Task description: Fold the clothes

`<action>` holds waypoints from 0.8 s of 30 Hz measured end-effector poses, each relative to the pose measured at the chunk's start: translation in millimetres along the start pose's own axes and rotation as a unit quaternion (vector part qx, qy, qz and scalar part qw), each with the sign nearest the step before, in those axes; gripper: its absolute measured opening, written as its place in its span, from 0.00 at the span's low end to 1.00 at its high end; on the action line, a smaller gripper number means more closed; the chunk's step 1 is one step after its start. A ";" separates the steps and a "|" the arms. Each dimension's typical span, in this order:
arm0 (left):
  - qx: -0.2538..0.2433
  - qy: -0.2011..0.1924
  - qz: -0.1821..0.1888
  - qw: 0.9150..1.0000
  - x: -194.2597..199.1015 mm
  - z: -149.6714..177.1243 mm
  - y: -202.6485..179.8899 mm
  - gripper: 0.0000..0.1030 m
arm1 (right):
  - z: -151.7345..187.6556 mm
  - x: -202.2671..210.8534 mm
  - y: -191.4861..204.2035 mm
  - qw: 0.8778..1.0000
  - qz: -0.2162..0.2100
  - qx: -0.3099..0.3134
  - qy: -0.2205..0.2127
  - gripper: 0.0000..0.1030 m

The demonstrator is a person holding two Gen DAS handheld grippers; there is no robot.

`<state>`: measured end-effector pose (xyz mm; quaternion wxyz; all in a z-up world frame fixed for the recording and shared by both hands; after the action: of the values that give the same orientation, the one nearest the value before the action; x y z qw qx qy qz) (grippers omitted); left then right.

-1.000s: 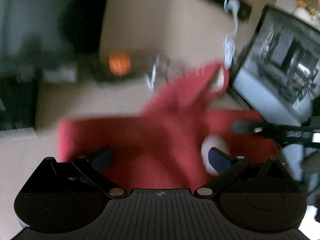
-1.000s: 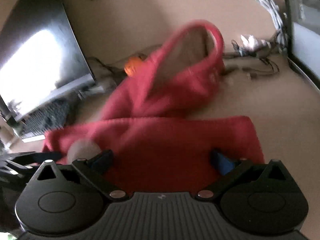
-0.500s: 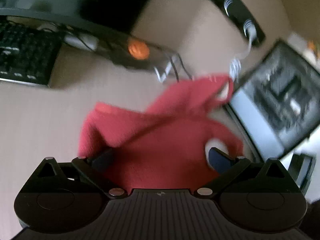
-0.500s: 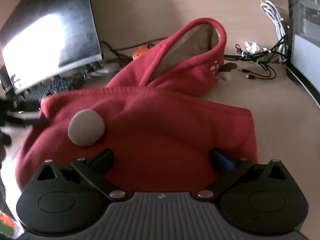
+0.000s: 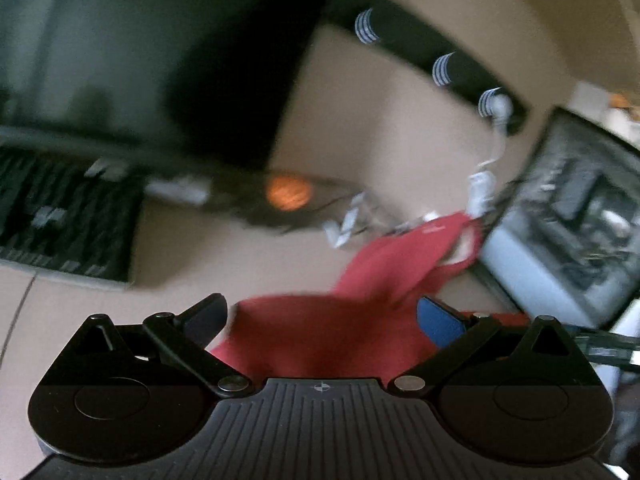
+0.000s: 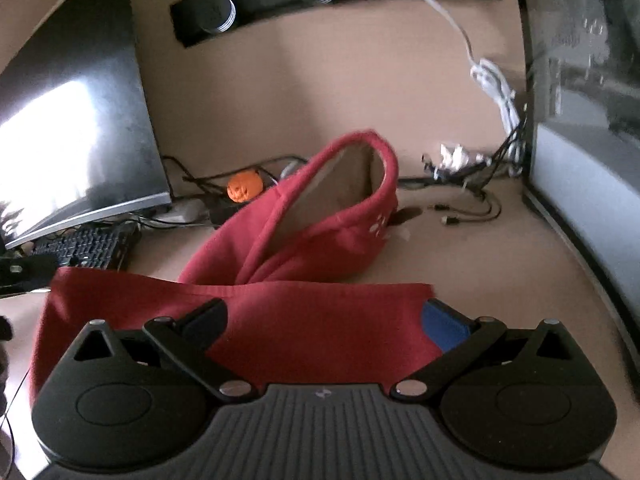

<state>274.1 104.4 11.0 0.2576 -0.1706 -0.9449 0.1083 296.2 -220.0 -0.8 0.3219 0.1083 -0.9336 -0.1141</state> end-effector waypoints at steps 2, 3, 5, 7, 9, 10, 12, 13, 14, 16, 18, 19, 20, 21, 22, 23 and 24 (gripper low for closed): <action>-0.009 -0.013 0.012 1.000 -1.5 0.2 -8.7 1.00 | 6.8 -25.7 -4.3 1.000 0.005 -0.006 0.028 1.00; -0.006 -0.015 0.012 1.000 -5.4 2.6 -8.9 1.00 | 10.4 -37.5 -7.4 0.999 0.007 -0.011 0.045 1.00; 0.003 0.001 0.002 1.000 -19.3 9.7 -4.0 1.00 | 13.7 -51.8 -12.8 0.997 0.009 -0.016 0.069 1.00; 0.002 0.038 -0.022 0.999 -37.8 19.2 3.1 1.00 | 8.2 -45.6 -12.7 0.998 0.014 -0.006 0.060 1.00; 0.009 0.087 -0.051 0.995 -54.9 29.3 14.7 1.00 | 2.7 -39.3 -12.5 0.998 0.018 0.005 0.052 1.00; 0.026 0.109 -0.052 0.992 -60.5 34.0 21.5 1.00 | -0.1 -36.2 -12.4 0.999 0.020 0.011 0.047 1.00; 0.062 0.117 -0.048 0.990 -58.0 38.4 30.2 1.00 | -4.1 -19.2 -10.8 0.999 0.029 0.027 0.028 1.00; 0.067 0.101 -0.049 0.991 -48.3 35.0 29.8 1.00 | -5.6 -8.5 -9.1 0.999 0.029 0.035 0.016 1.00; 0.063 0.079 -0.051 0.994 -36.3 28.8 27.0 1.00 | -6.9 1.6 -6.5 0.999 0.024 0.039 0.006 1.00; 0.040 0.034 -0.052 0.997 -9.7 13.3 16.4 1.00 | -9.4 19.8 -1.2 0.999 0.008 0.045 -0.010 1.00; 0.011 -0.004 -0.035 0.999 14.1 -3.2 1.1 1.00 | -10.5 31.3 1.1 0.999 -0.008 0.034 -0.021 1.00; -0.003 -0.018 -0.018 1.000 22.6 -10.3 -7.3 1.00 | -11.0 33.6 1.3 0.999 -0.016 0.023 -0.023 1.00; -0.014 -0.027 0.004 1.000 27.4 -16.1 -16.1 1.00 | -11.6 33.6 1.2 0.999 -0.026 0.009 -0.024 1.00; -0.022 -0.029 0.027 0.999 28.5 -19.4 -24.4 1.00 | -11.5 32.1 1.2 0.999 -0.036 -0.003 -0.022 1.00; -0.025 -0.020 0.051 0.998 24.2 -19.2 -31.9 1.00 | -10.1 28.3 1.6 0.999 -0.042 -0.013 -0.018 1.00; -0.027 -0.012 0.075 0.997 20.0 -19.0 -39.4 1.00 | -7.7 23.6 2.8 0.999 -0.045 -0.019 -0.012 1.00; -0.027 -0.001 0.090 0.996 13.6 -15.7 -45.4 1.00 | -4.3 18.1 4.6 0.998 -0.050 -0.024 -0.003 1.00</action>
<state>259.2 69.7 43.7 0.2416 -0.2622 -0.9283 0.1057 284.3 -221.2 14.2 0.3159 0.1466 -0.9248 -0.1530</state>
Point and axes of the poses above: each gripper's, at about its wrist camera, not at the fingertips, and x roughly against the way its jaws point, y to its left, z to its underside, the point moved 5 cm from there along -x, roughly the way its jaws point, and after that the axes turned 5 degrees about -x, right-handed, at the moved point
